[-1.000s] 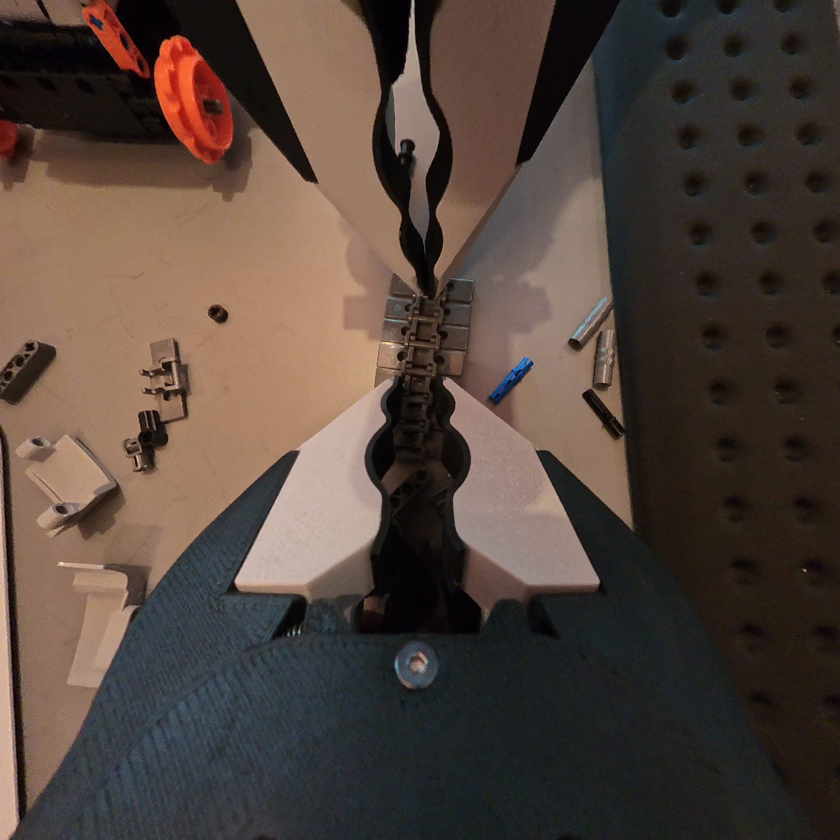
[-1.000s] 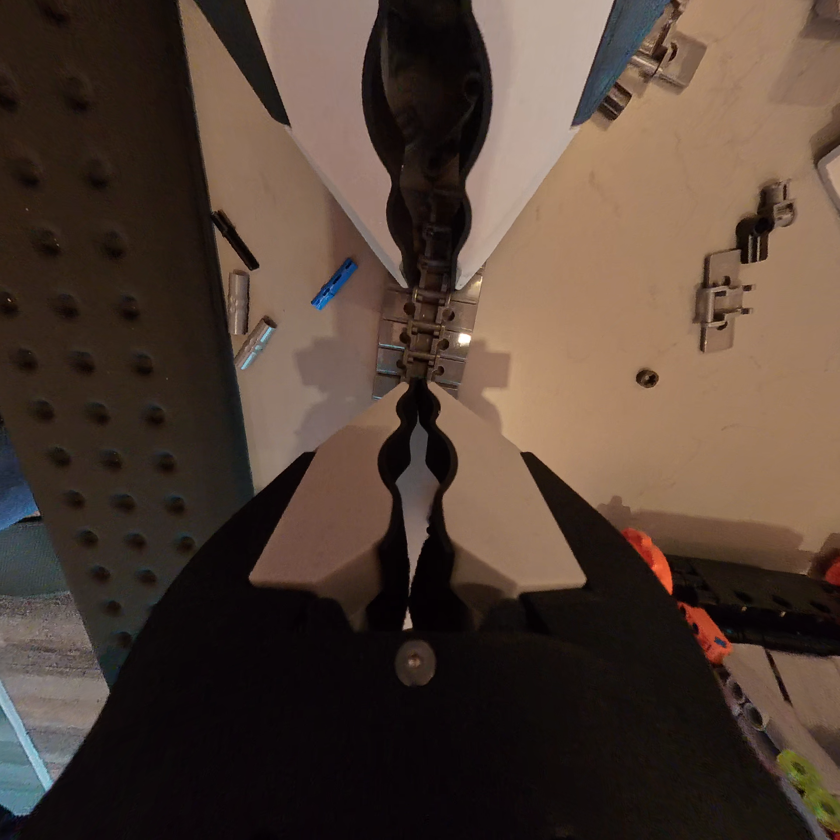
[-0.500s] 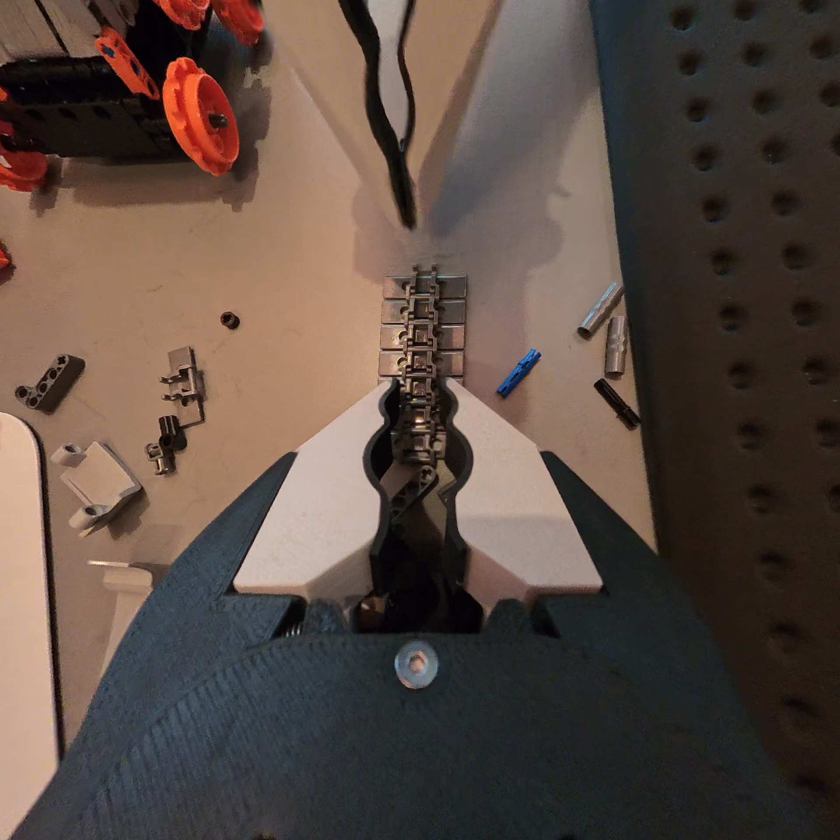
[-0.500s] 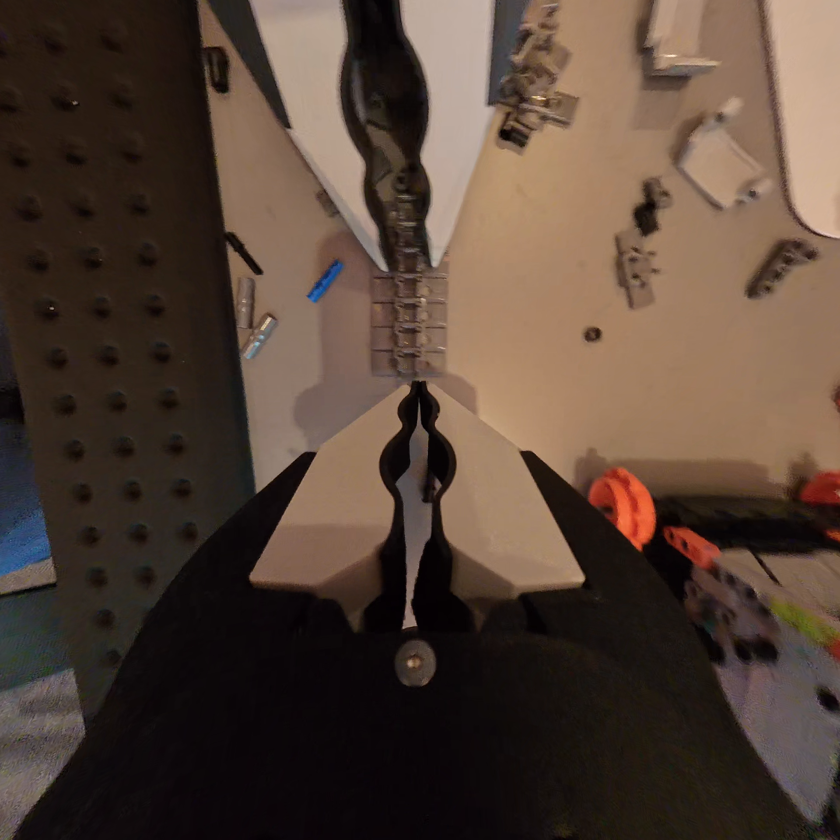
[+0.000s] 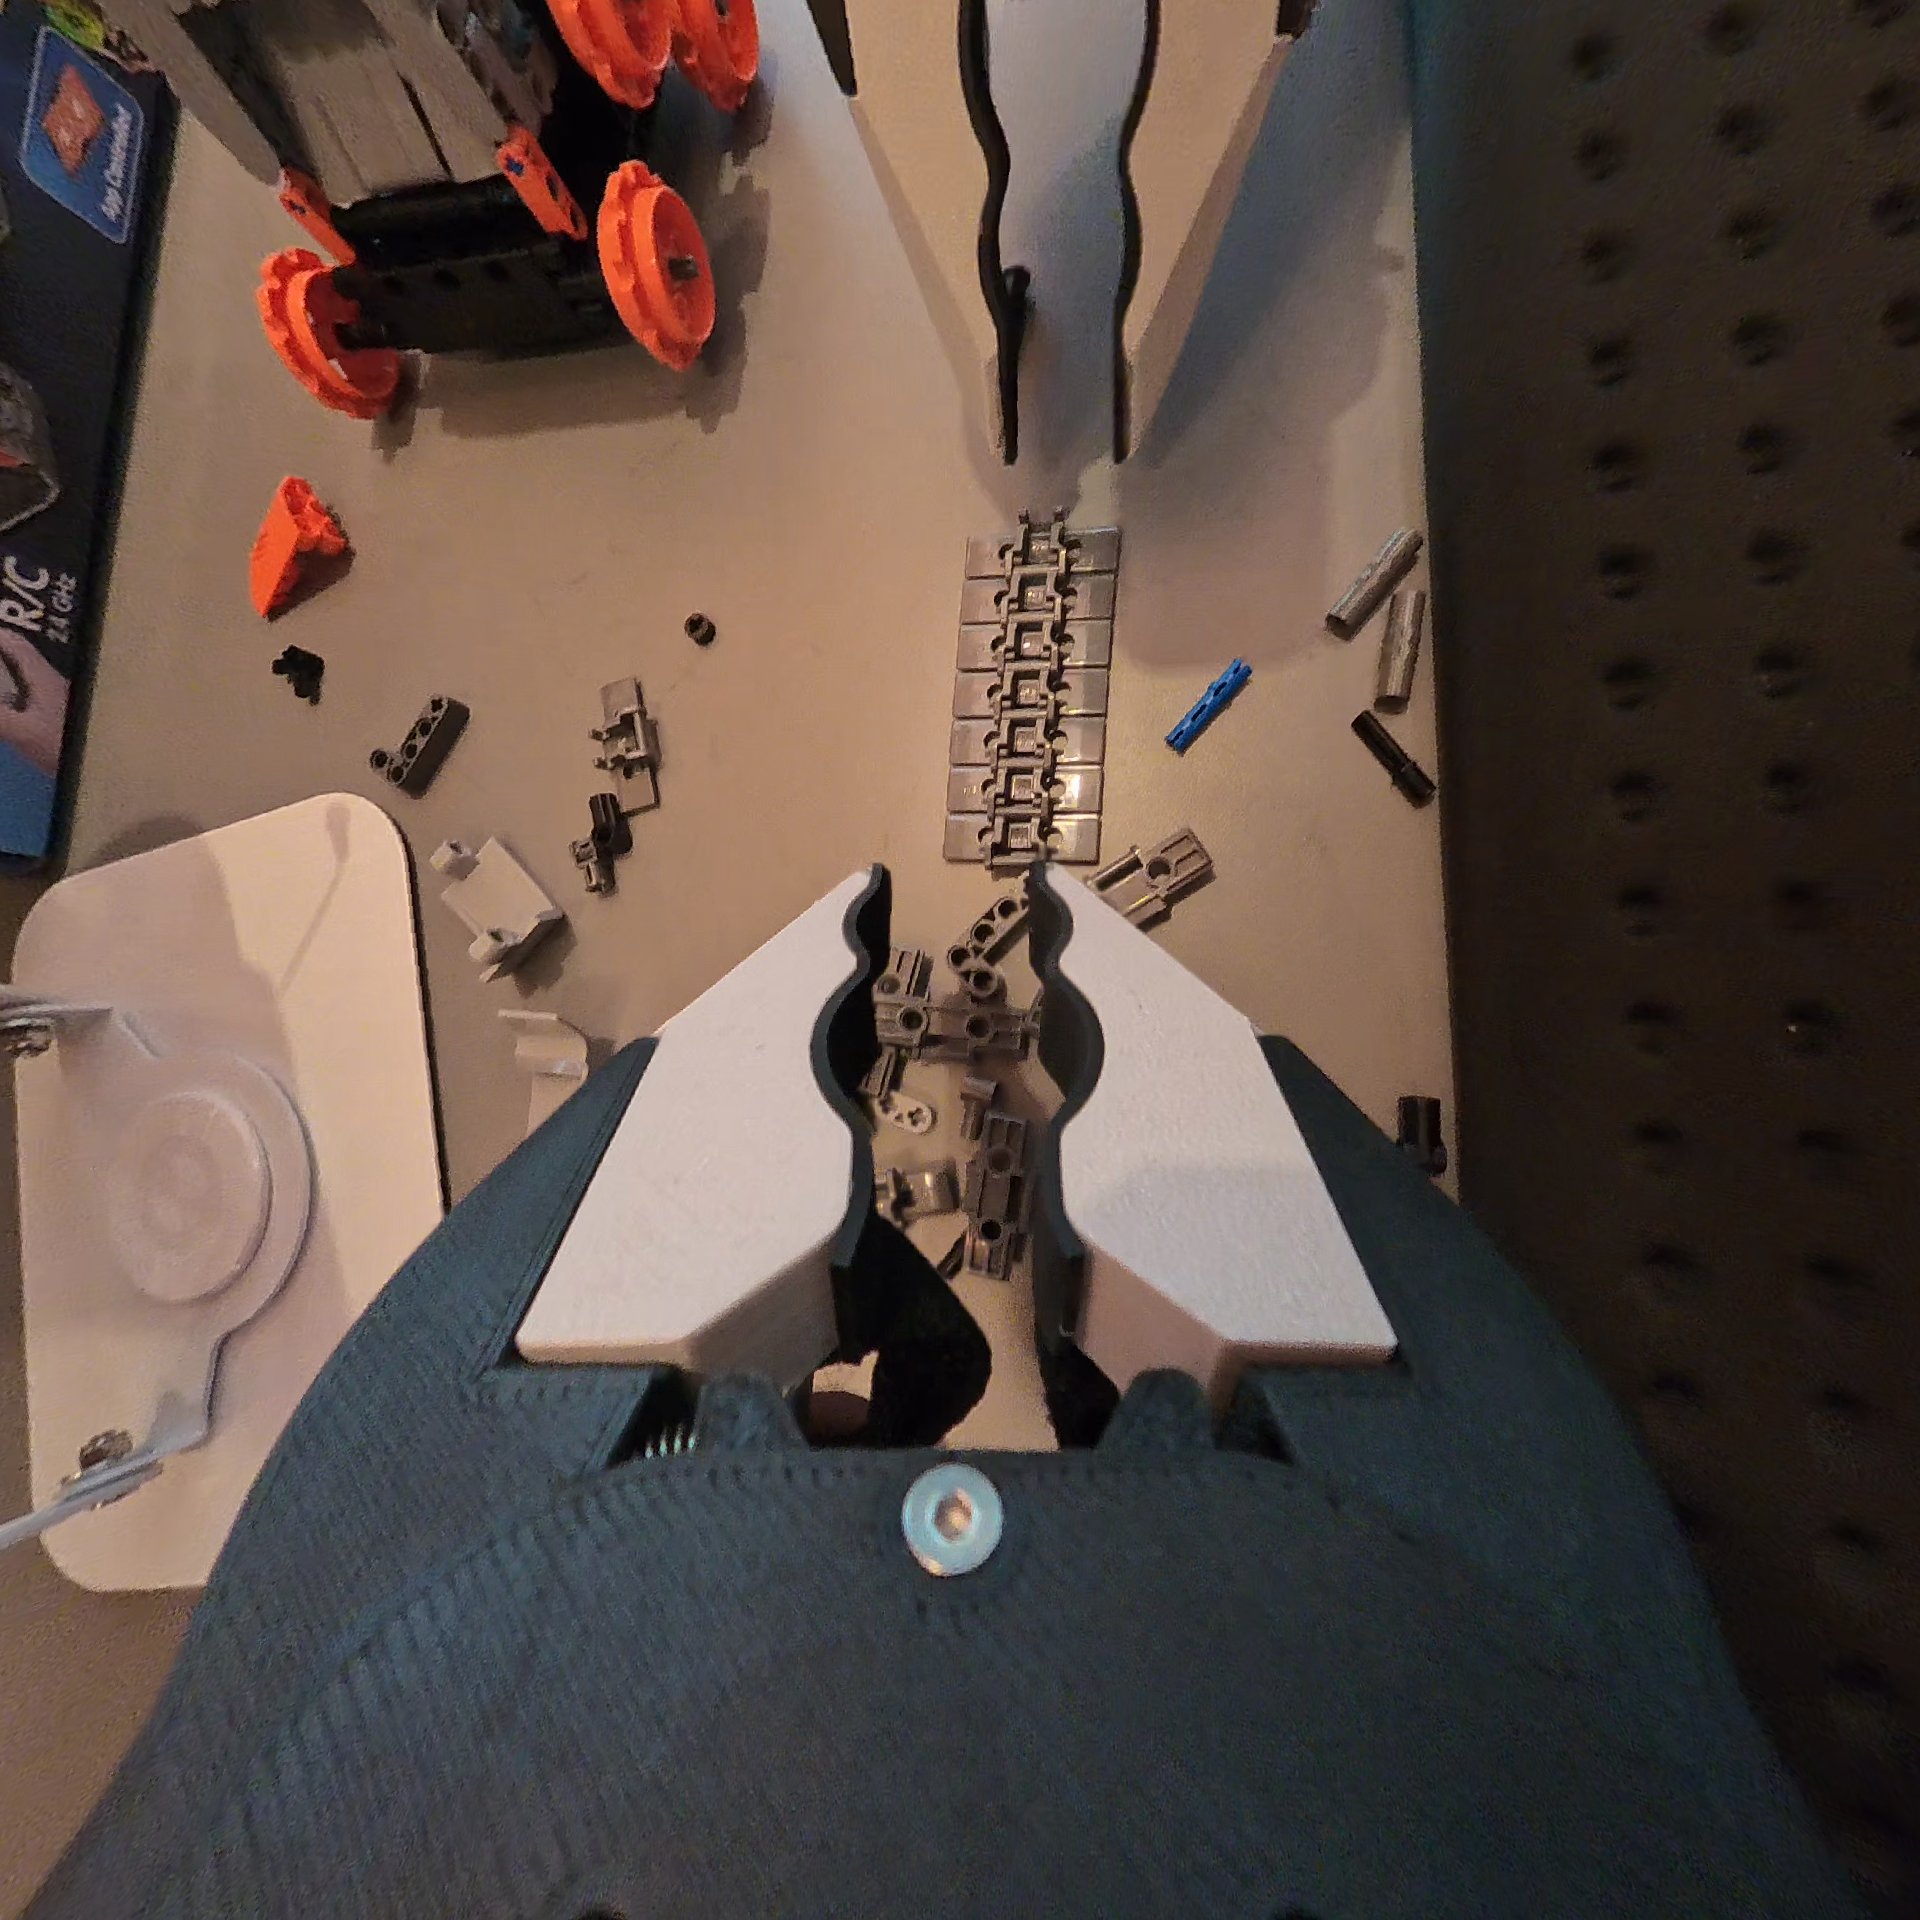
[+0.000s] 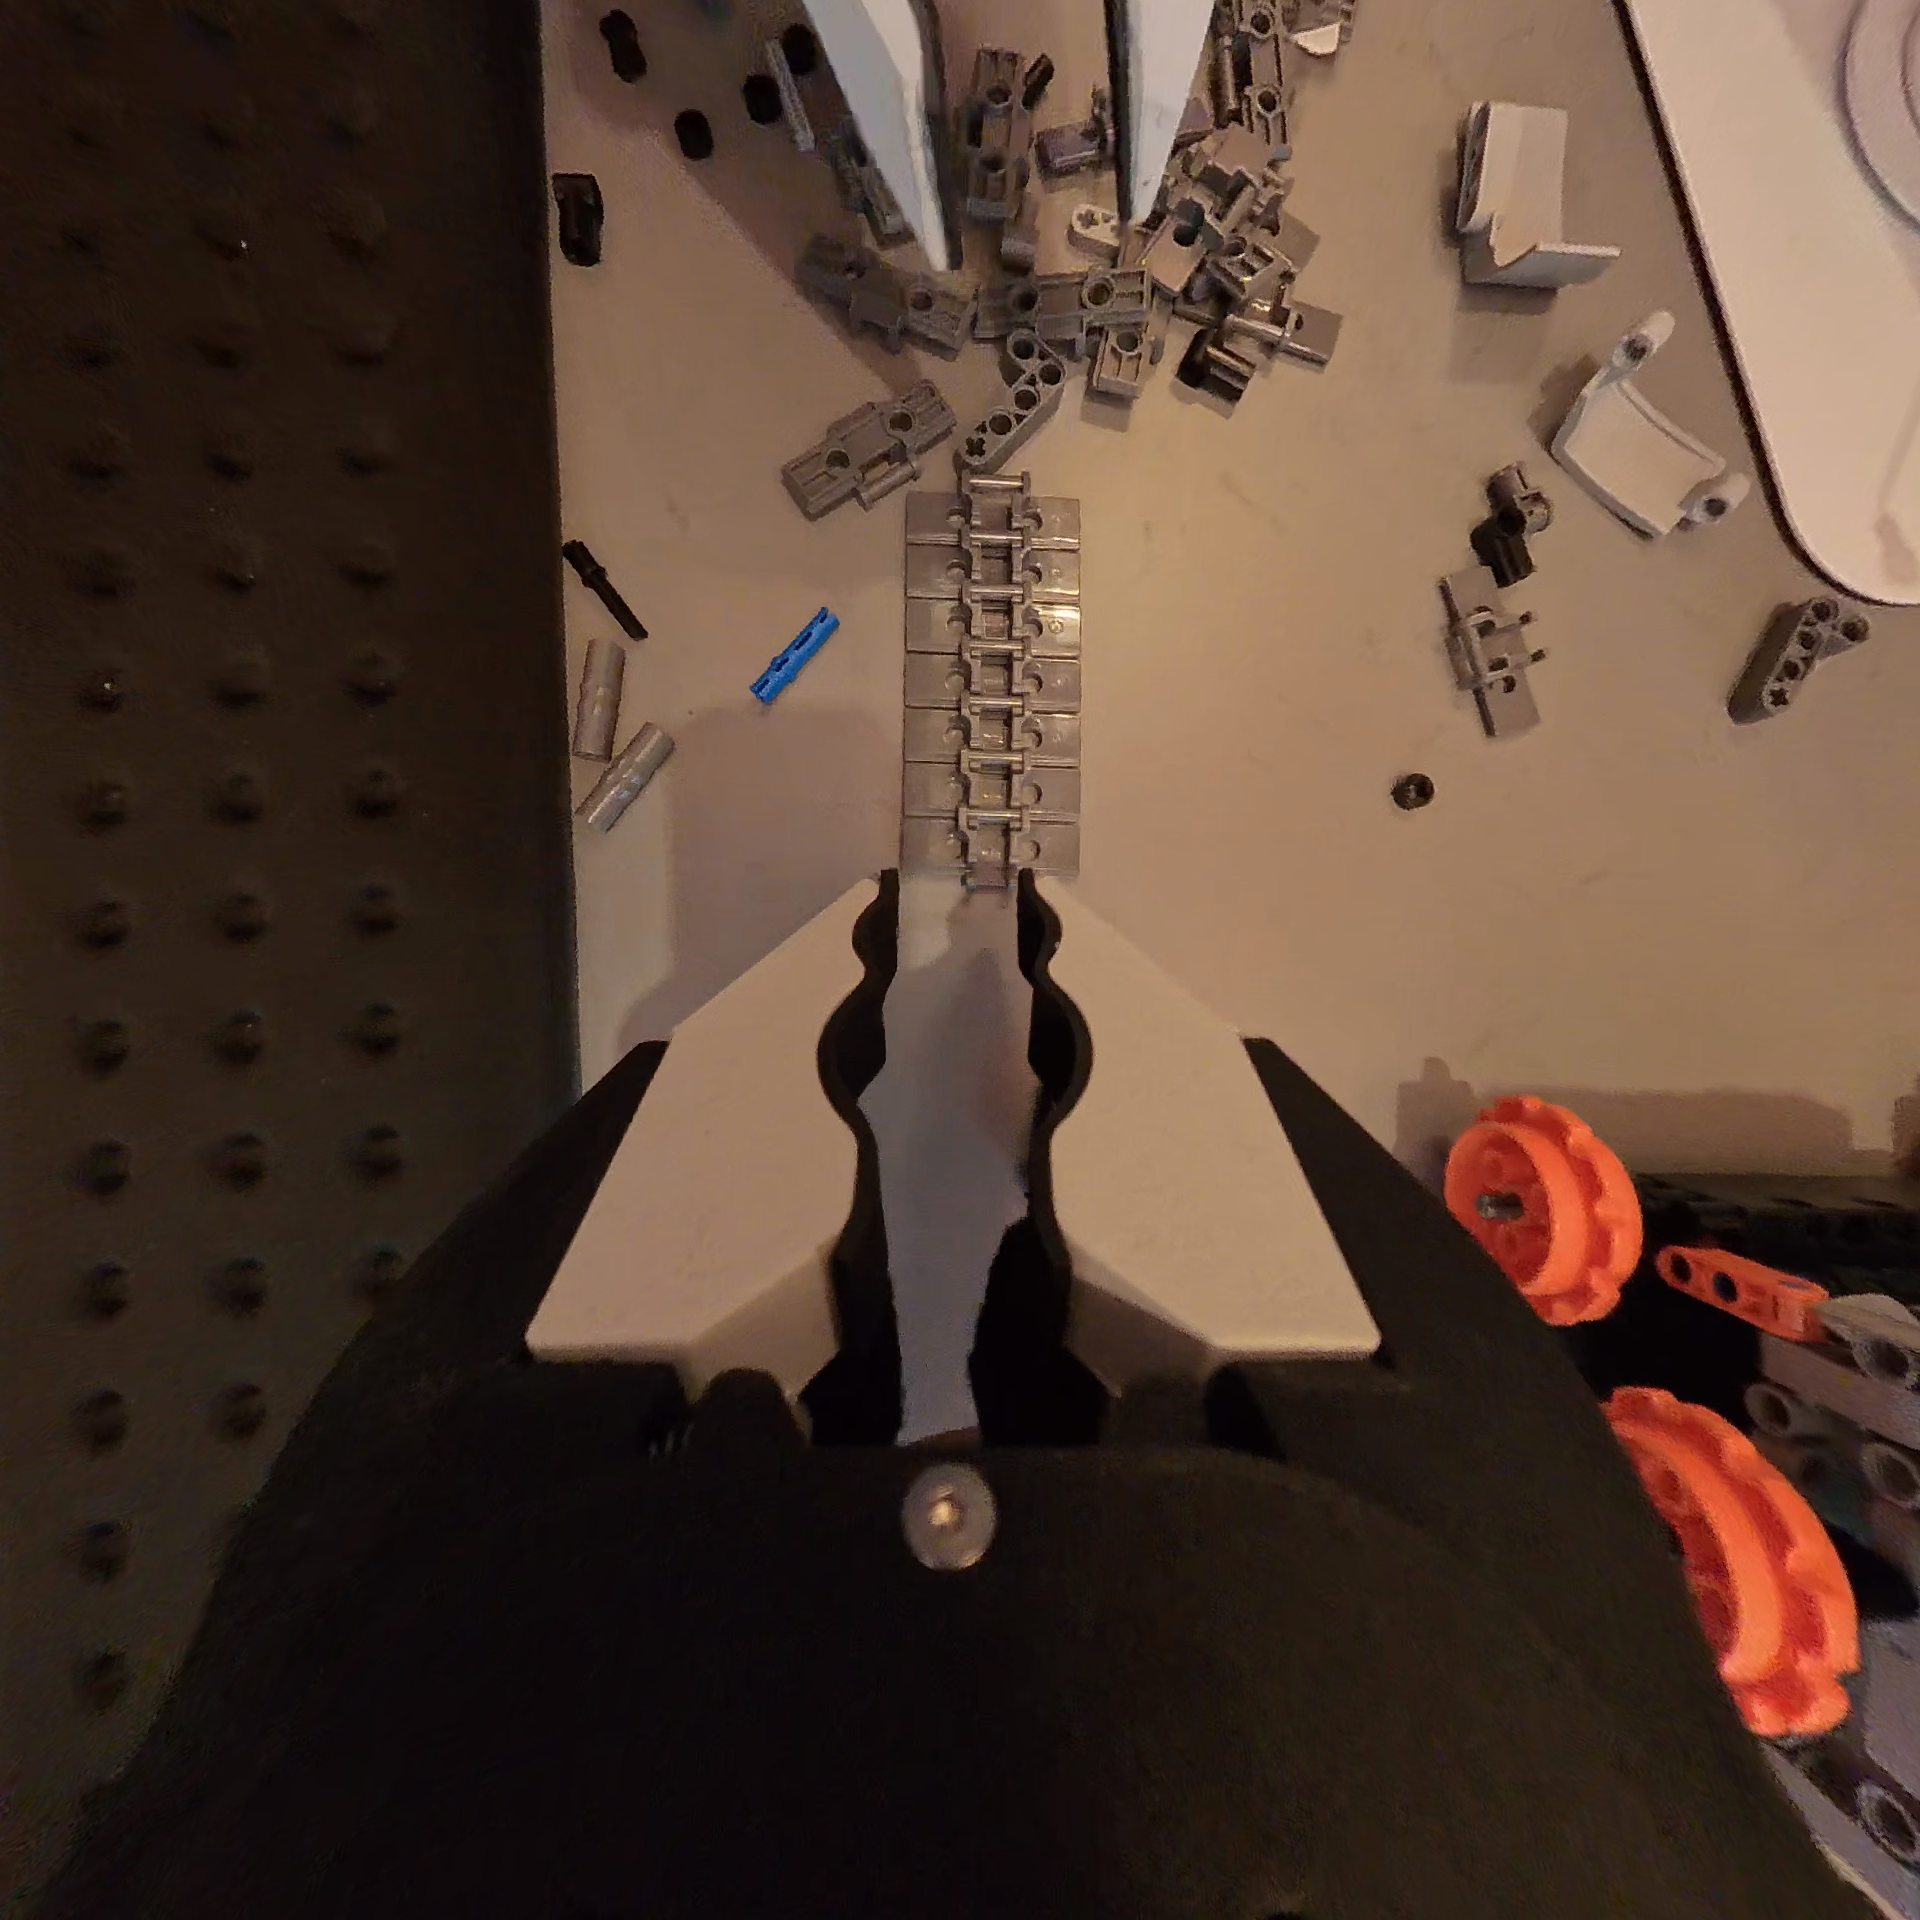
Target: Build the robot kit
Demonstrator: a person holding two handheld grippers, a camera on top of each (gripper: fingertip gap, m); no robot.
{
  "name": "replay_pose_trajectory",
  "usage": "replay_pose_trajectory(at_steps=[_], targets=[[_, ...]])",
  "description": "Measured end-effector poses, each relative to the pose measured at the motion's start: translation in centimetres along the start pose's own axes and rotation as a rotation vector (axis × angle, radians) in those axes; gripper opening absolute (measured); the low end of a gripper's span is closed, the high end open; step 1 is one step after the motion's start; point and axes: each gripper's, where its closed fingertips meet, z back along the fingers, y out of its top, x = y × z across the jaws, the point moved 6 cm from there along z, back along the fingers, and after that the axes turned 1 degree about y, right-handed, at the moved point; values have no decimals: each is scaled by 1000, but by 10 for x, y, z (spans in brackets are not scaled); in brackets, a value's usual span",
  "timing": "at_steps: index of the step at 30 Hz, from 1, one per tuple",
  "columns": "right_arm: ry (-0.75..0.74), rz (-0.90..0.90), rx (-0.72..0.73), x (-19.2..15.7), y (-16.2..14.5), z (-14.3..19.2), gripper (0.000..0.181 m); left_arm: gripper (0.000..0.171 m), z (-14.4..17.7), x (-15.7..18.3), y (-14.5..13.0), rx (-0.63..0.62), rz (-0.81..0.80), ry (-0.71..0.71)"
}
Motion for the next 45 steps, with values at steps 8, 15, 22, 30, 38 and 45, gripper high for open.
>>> replay_pose_trajectory(at_steps=[8, 15, 22, 30, 38, 45], targets=[[-6, -7, 26, 1, -3, -4, 25, 26, -1, -3, -14, -60, 9, 5], [-2, -7, 52, 2, -4, -4, 22, 26, 0, -2, -20, -75, 15, -13], [5, -9, 52, 2, -5, -8, 23, 26, 0, 0, -25, -94, 24, -40], [34, -7, 33, -2, -7, -13, 23, 28, 0, -1, -31, -120, 35, -40], [26, -22, 75, 0, -4, -5, 25, 29, 0, -3, -35, -134, 47, -40], [13, 0, 43, -2, -6, -13, 23, 28, -3, -2, -35, -132, 34, -47]])
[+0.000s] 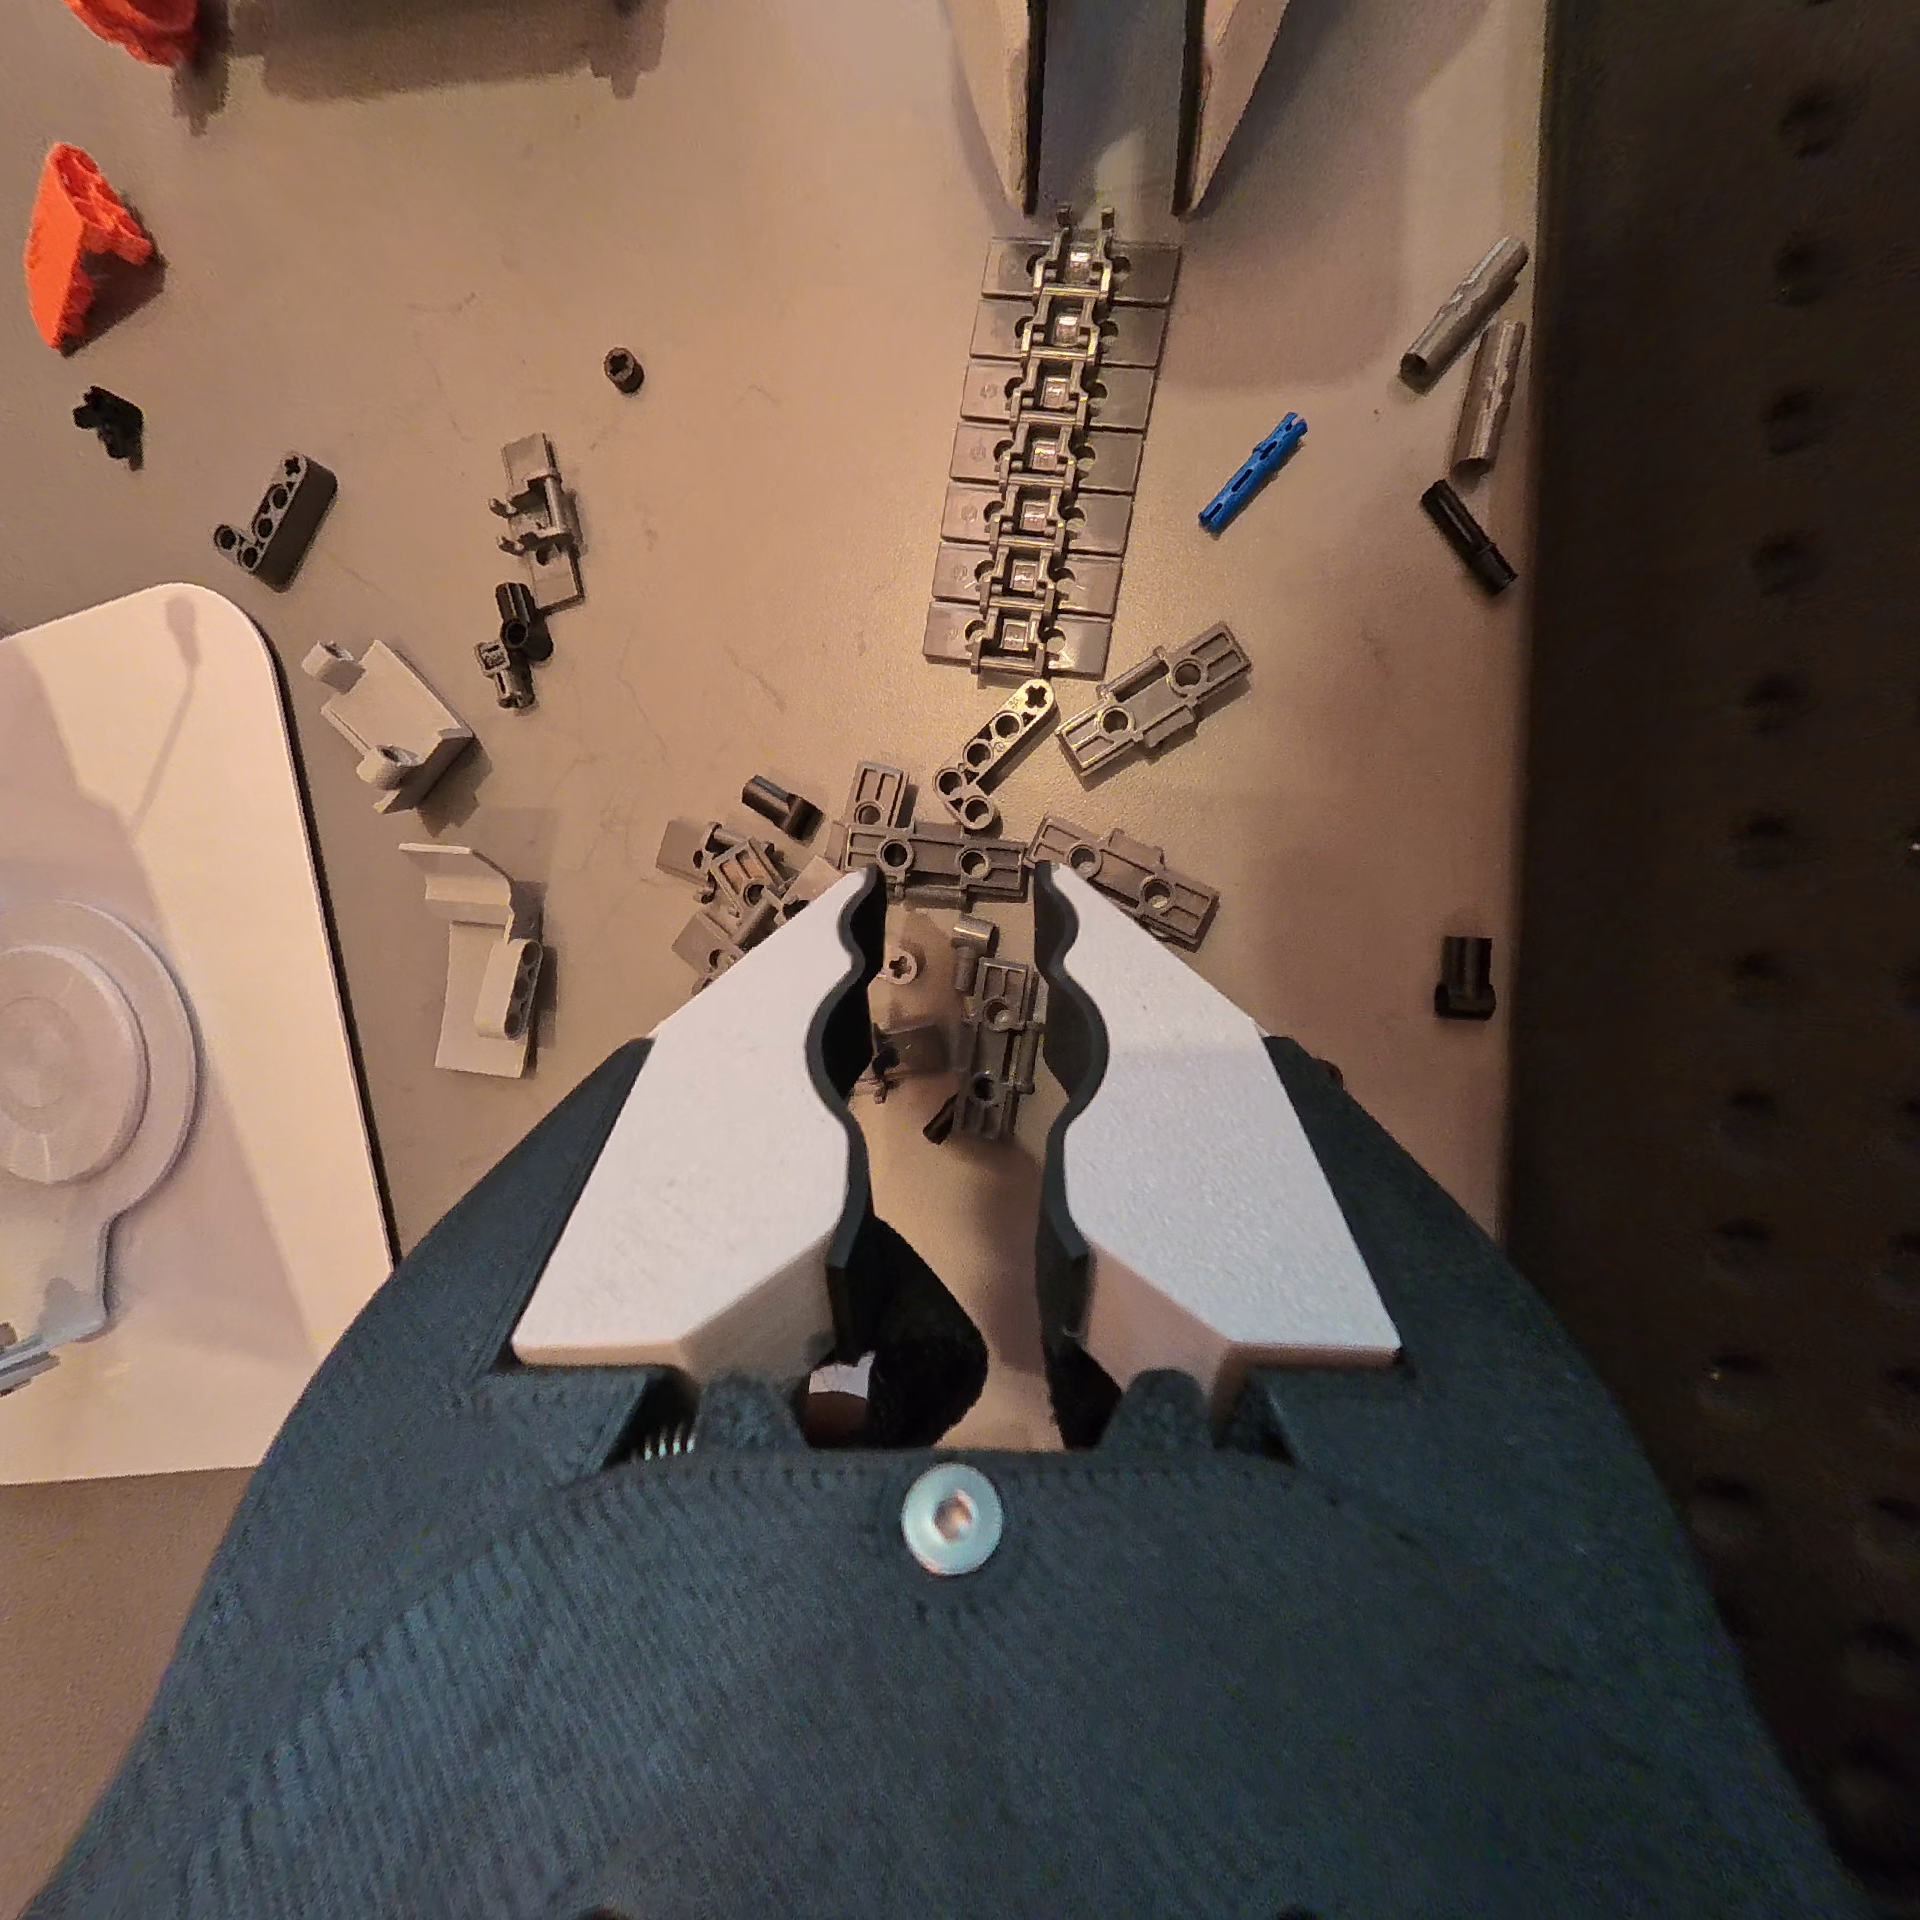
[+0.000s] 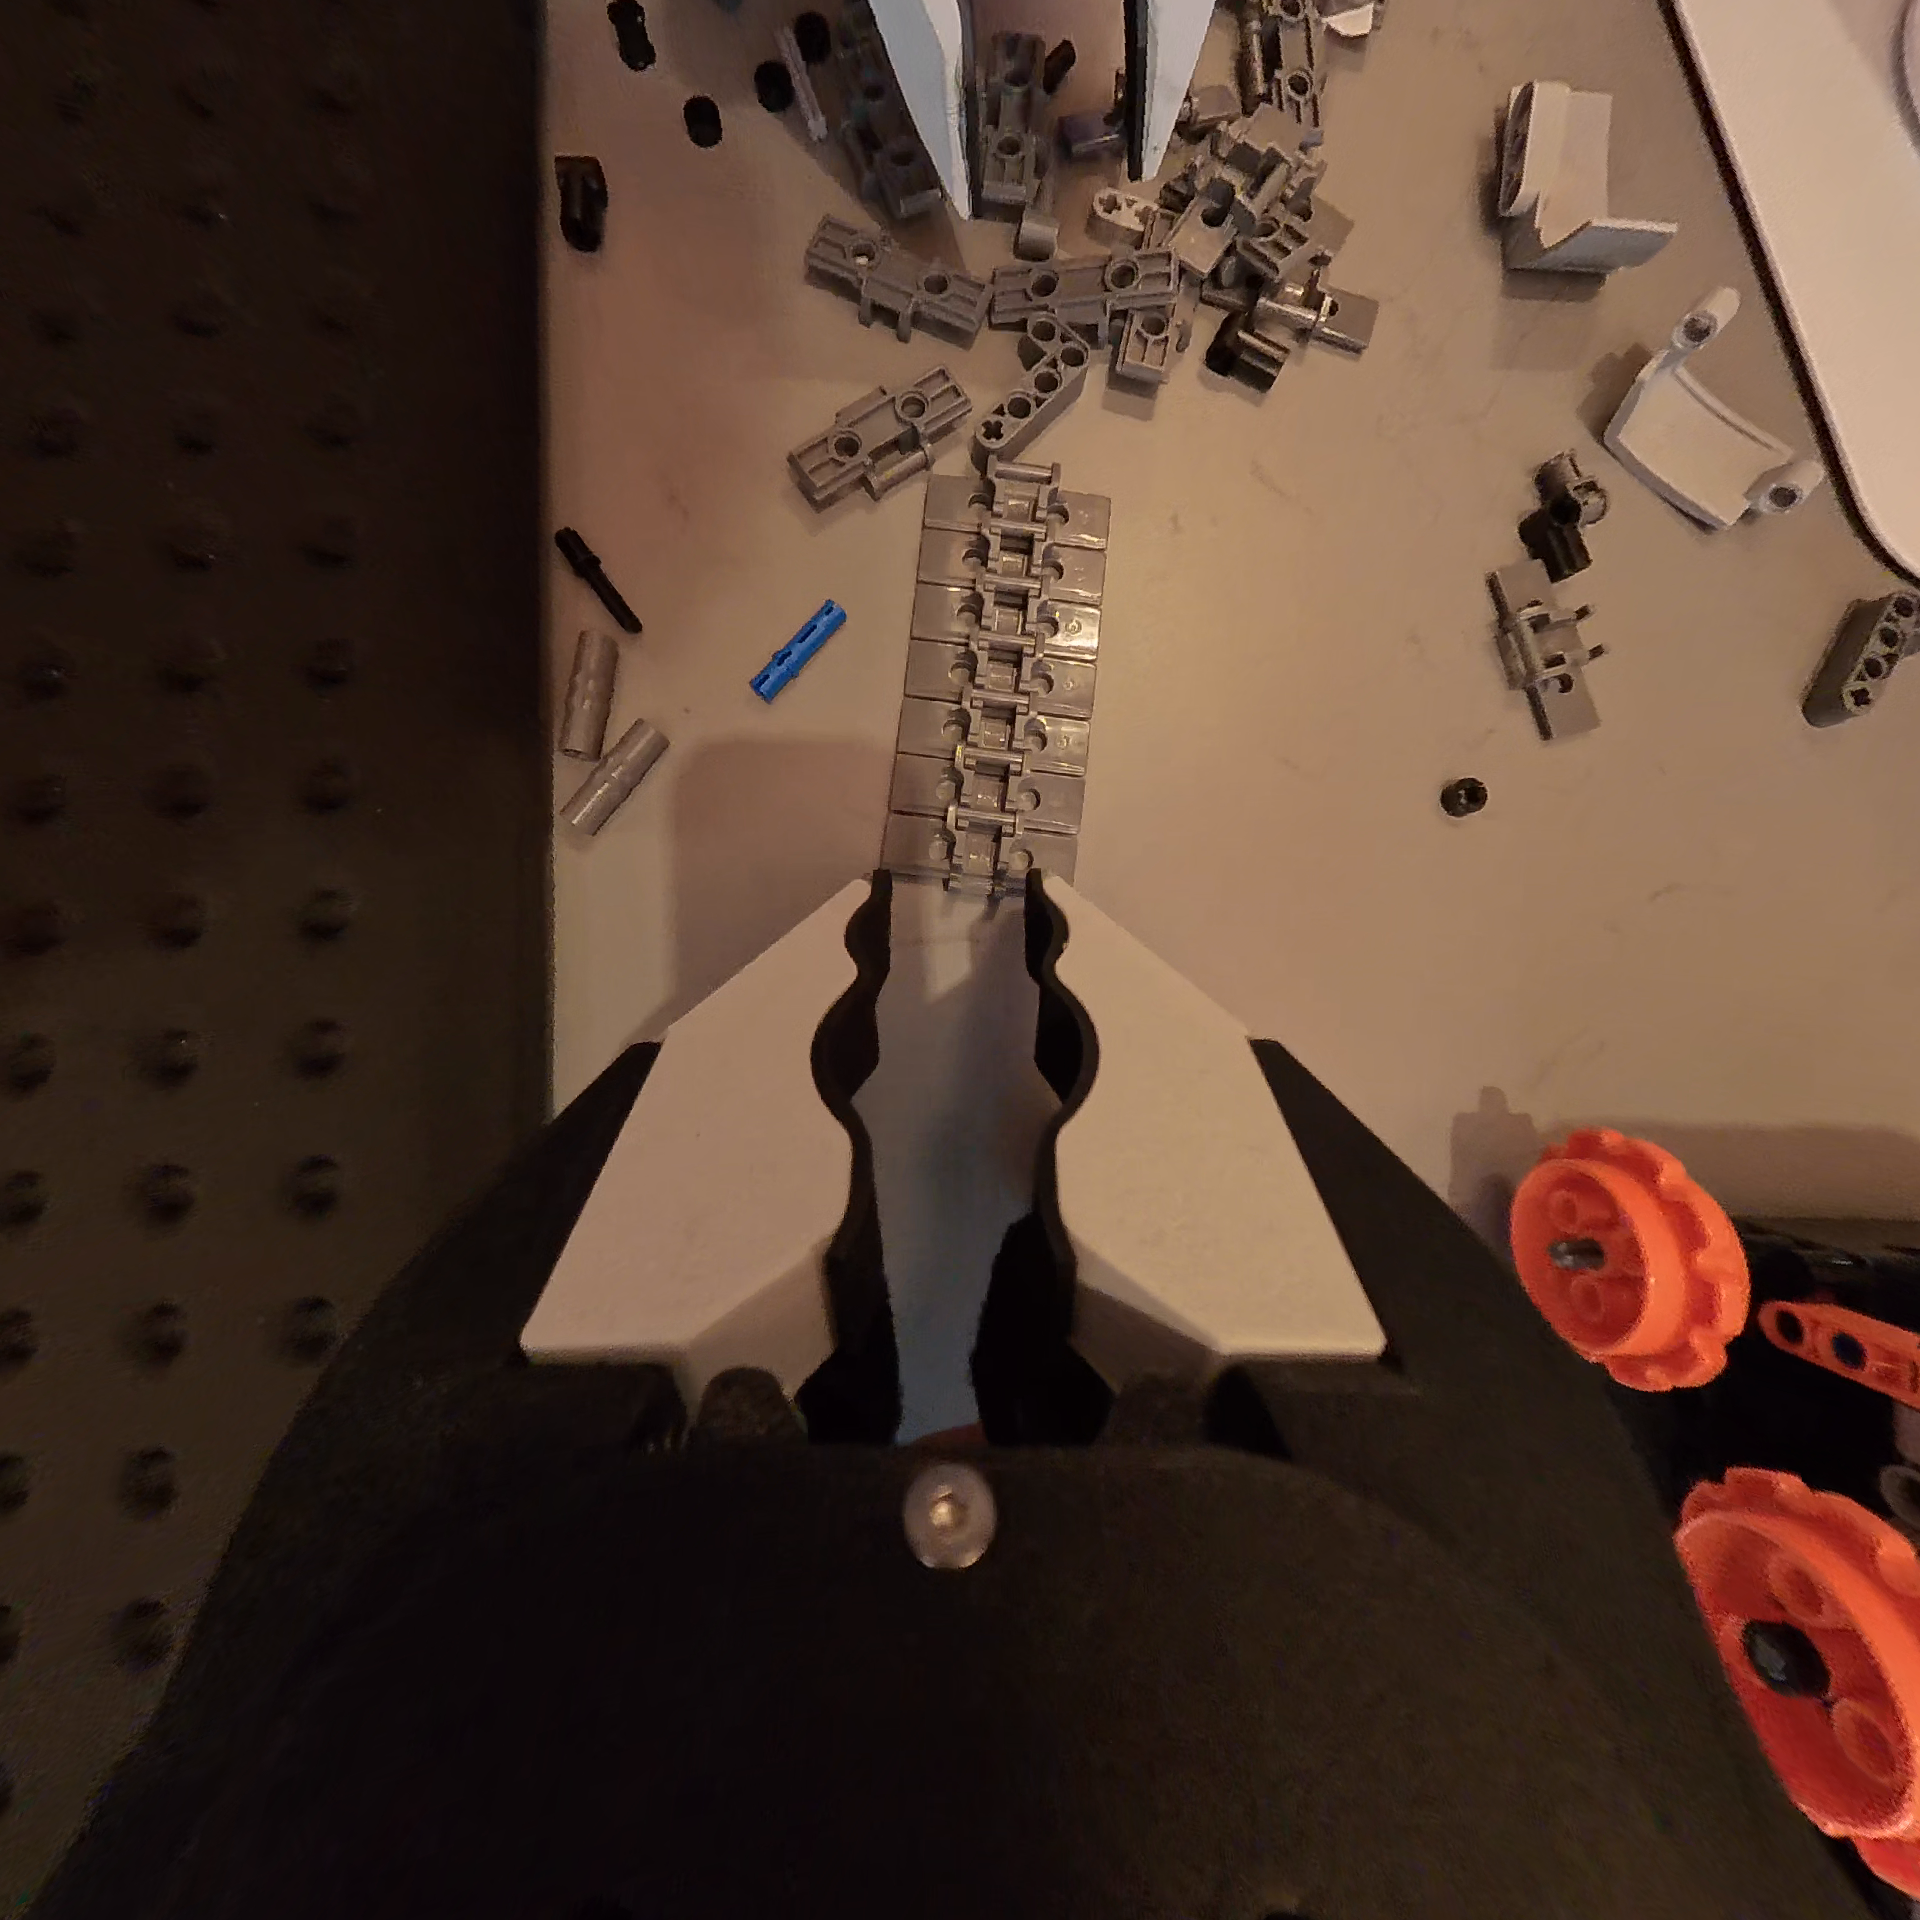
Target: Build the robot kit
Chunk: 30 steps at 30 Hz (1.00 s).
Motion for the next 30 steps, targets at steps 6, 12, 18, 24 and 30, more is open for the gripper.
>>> replay_pose_trajectory(at_steps=[6, 12, 18, 24, 30], targets=[[-11, -9, -1, 3, -3, 0, 12, 27, 2, -2, -4, 5, 15, 4], [0, -23, 9, 4, -4, 1, 21, 28, 1, -2, -5, 9, 17, -11], [7, -18, 24, 3, -1, 0, 21, 28, 1, -2, -5, 14, 20, -16], [4, -11, 10, 3, -2, -3, 19, 28, 1, -1, -5, 10, 16, -18], [3, -12, 5, 3, -4, -4, 19, 28, 3, -1, -5, 4, 12, -6]])
